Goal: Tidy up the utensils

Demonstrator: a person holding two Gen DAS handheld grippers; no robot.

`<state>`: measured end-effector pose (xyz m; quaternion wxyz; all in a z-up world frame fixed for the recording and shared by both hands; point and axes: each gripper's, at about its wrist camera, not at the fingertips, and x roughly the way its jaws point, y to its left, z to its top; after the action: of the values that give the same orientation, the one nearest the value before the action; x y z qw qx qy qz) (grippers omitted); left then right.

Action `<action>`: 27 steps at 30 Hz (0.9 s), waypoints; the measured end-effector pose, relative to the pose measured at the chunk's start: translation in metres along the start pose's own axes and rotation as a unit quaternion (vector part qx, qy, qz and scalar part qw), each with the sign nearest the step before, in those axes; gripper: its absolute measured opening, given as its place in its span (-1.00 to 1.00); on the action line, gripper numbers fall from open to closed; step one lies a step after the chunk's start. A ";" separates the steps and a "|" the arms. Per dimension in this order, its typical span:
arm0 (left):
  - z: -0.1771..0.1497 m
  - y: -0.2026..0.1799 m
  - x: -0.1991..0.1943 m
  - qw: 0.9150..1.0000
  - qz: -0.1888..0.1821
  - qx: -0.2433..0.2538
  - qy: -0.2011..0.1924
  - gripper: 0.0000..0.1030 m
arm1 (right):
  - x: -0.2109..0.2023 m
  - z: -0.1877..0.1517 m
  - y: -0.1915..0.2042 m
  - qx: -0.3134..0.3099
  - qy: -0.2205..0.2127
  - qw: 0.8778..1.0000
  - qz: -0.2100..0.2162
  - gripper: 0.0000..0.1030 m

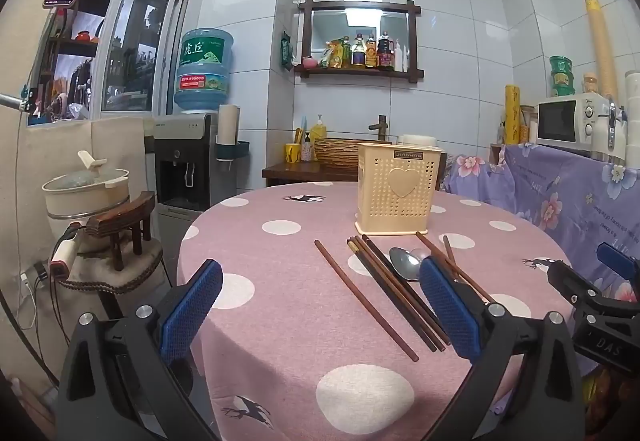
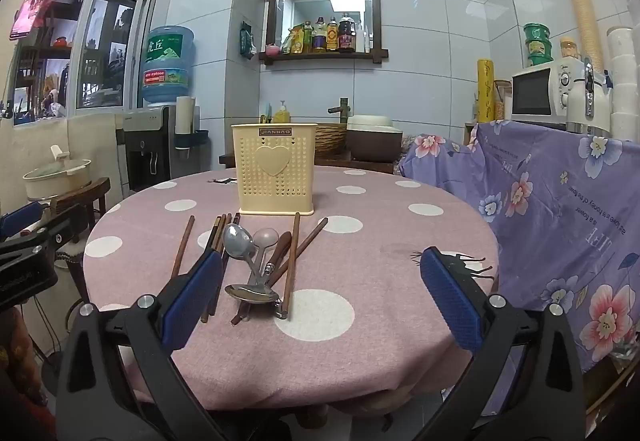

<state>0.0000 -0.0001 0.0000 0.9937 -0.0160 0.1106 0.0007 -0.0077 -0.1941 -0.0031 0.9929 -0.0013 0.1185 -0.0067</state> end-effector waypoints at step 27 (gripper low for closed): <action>-0.001 0.001 0.000 1.000 0.002 0.000 0.002 0.90 | -0.003 -0.001 0.001 -0.001 0.001 1.000 0.002 0.90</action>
<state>0.0000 0.0014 -0.0010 0.9935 -0.0156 0.1128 0.0030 -0.0103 -0.1927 -0.0031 0.9929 -0.0020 0.1191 -0.0045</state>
